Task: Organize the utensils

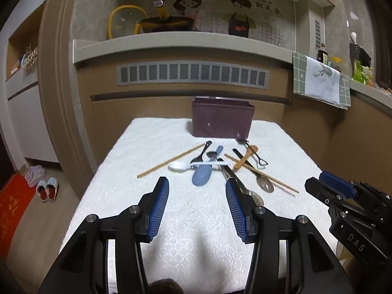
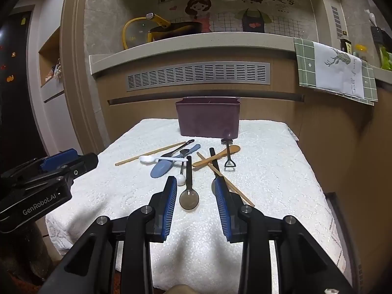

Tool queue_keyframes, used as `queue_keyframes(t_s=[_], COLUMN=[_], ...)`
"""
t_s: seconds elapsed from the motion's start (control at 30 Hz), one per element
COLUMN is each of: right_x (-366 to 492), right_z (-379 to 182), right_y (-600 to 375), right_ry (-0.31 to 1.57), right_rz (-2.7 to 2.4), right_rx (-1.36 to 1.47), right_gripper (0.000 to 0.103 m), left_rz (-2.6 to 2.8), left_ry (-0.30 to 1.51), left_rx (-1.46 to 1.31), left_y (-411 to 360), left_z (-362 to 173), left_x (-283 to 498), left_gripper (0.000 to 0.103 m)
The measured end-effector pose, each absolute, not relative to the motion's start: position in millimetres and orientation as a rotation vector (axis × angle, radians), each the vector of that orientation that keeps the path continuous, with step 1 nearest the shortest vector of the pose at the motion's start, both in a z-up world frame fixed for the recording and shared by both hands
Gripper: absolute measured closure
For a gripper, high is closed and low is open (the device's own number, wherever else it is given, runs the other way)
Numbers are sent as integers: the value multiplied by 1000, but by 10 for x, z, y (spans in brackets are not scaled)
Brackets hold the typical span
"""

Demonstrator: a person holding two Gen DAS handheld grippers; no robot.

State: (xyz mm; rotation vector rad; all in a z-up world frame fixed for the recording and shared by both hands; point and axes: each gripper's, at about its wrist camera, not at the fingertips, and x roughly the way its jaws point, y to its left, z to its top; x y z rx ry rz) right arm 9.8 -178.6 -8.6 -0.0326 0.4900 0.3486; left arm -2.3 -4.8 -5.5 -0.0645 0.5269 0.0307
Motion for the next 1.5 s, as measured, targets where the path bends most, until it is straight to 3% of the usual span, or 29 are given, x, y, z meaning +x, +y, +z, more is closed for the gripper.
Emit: queue_keyframes(t_s=[1.5], right_x=[108], right_z=[-179], right_y=[-1818], right_ry=[516], right_rz=[358], right_rx=[-28], right_gripper=[72], left_rz=[12], left_ry=[536], left_rx=[-75], left_y=[-26], left_z=[-99], left_x=[-59], left_gripper=[54])
